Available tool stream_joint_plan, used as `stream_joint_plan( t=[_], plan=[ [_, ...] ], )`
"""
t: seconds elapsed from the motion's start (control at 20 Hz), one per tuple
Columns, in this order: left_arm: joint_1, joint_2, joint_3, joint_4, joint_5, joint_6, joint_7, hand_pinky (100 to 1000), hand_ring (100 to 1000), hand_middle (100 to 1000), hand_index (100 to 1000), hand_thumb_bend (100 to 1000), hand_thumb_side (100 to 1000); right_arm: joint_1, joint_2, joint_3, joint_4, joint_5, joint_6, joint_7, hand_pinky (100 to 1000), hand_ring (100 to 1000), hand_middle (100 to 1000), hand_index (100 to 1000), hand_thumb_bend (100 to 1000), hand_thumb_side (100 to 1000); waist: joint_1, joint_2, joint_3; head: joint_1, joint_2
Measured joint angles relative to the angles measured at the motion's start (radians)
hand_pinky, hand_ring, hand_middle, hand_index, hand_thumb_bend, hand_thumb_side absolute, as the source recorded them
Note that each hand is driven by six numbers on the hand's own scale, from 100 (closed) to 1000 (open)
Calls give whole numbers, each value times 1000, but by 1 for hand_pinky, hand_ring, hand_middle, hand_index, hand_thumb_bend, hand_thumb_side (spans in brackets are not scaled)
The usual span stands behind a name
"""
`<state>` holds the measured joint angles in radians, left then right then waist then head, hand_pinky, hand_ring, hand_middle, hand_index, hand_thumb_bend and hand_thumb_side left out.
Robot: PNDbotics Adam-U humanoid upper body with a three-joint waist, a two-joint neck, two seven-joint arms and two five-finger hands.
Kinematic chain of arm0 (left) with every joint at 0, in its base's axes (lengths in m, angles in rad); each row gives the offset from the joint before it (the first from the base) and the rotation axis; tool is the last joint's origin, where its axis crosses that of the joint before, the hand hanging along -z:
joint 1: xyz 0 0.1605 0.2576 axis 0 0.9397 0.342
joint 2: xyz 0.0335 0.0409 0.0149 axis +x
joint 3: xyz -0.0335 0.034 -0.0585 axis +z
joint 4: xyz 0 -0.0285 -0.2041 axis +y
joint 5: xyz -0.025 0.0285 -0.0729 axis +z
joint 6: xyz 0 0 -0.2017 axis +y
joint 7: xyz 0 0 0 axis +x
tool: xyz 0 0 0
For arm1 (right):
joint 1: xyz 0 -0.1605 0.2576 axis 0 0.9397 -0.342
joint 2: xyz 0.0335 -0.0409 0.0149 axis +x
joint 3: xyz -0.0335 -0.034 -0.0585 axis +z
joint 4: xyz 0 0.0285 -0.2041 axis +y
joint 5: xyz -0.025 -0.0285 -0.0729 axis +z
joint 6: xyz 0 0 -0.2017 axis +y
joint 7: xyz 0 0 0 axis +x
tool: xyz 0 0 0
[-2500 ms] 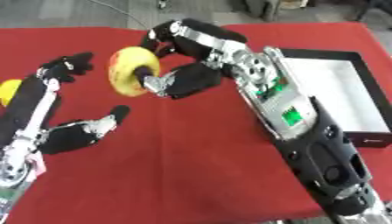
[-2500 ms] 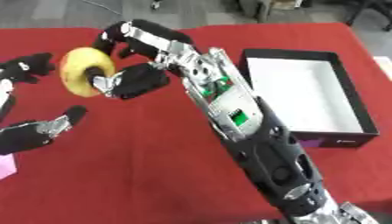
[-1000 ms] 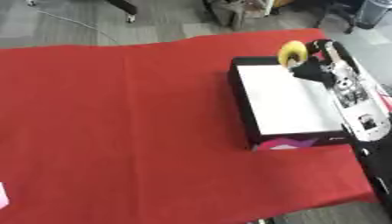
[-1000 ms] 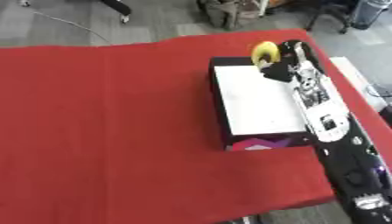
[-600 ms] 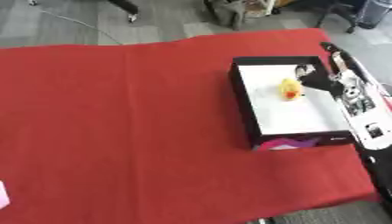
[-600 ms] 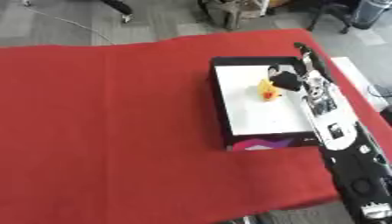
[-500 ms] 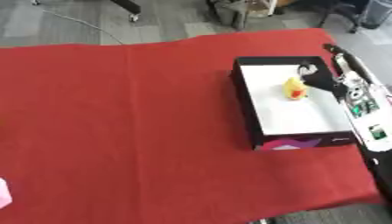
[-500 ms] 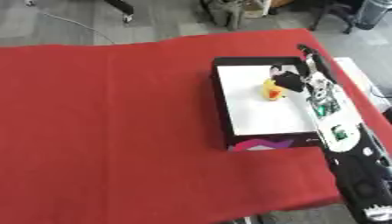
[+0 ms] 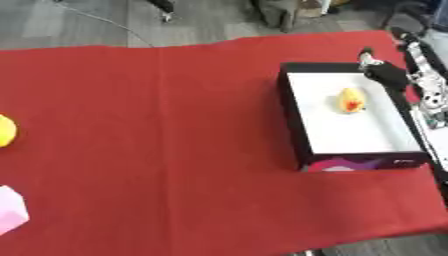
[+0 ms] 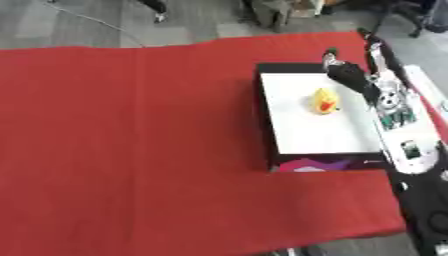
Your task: Pick up the objects with one hand, pass them to the other hand, and then place them into the box on the other side of the table.
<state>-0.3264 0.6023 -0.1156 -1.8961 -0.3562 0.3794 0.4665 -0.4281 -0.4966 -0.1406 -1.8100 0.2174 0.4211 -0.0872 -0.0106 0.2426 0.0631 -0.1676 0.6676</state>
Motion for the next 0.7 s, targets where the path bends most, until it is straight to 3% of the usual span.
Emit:
stream_joint_plan(
  t=[0.35,0.55,0.7],
  plan=[
    [-71,75,6,57,15,103,-180,757,763,730,877,286,643,-29,22,61,-102,-85,-27,14,993,1000,976,1000,100,481,9,0,6,54,7],
    [-128,129,1,129,53,164,-391,800,799,768,901,358,575,-39,27,81,-122,-91,-26,36,992,1000,973,1000,100,481,11,-1,7,79,8],
    [-192,163,-10,218,48,192,-570,825,818,777,907,448,458,-39,27,87,-123,-91,-22,47,992,1000,971,1000,100,483,15,-1,7,91,8]
  ],
)
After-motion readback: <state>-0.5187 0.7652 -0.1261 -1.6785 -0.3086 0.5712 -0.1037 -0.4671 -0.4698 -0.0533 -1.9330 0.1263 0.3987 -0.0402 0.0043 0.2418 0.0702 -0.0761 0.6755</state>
